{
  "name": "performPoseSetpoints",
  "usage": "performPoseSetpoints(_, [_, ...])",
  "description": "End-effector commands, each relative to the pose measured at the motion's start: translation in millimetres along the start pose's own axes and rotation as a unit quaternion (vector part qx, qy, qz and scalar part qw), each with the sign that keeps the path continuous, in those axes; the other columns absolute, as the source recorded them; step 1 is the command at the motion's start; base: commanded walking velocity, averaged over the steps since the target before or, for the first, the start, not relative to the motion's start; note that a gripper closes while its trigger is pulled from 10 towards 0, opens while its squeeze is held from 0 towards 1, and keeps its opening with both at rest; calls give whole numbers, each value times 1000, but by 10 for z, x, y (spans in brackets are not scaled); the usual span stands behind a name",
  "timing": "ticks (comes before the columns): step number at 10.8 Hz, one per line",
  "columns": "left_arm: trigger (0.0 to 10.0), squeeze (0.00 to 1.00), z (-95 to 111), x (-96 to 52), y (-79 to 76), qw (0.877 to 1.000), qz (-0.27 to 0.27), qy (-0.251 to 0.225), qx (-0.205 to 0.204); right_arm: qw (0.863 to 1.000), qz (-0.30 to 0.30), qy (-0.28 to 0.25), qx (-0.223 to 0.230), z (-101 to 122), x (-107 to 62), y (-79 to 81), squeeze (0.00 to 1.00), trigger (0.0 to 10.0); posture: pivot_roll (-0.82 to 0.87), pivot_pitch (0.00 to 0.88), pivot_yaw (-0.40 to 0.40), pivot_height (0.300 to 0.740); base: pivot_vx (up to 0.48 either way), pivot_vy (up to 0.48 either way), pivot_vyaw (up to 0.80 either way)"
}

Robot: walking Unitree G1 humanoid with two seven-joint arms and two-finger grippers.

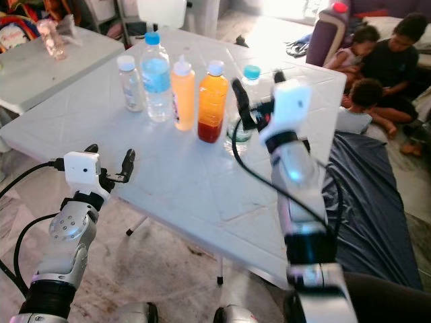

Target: Restocking fridge

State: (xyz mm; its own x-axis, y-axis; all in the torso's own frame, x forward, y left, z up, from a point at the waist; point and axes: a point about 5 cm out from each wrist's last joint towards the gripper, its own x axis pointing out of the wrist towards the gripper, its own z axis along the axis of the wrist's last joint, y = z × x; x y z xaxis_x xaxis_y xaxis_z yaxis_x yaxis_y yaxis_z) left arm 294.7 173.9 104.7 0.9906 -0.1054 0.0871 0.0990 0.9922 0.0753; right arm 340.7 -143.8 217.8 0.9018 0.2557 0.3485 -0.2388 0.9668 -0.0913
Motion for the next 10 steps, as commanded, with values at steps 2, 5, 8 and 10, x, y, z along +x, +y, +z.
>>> performPoseSetpoints(2, [10000, 0, -10, -12, -12, 1000, -9, 6, 8, 999, 20, 22, -16, 9, 119, -15, 0, 10000, 105, 64, -48, 740, 0, 0, 0])
performPoseSetpoints(5, [10000, 0, -6, -6, -25, 1000, -11, 7, 11, 998, -3, 63, -18, -35, 239, -122, 0, 0, 107, 65, -47, 740, 0, 0, 0])
performPoseSetpoints(8, [10000, 0, 14, 18, -56, 1000, -18, 5, 12, 997, -14, 79, -21, -63, 290, -205, 0, 0, 108, 66, -47, 740, 0, 0, 0])
performPoseSetpoints(10, [10000, 0, 10, 17, -86, 1000, -21, 5, 11, 997, -15, 78, -24, -39, 337, -245, 0, 0, 106, 65, -49, 740, 0, 0, 0])
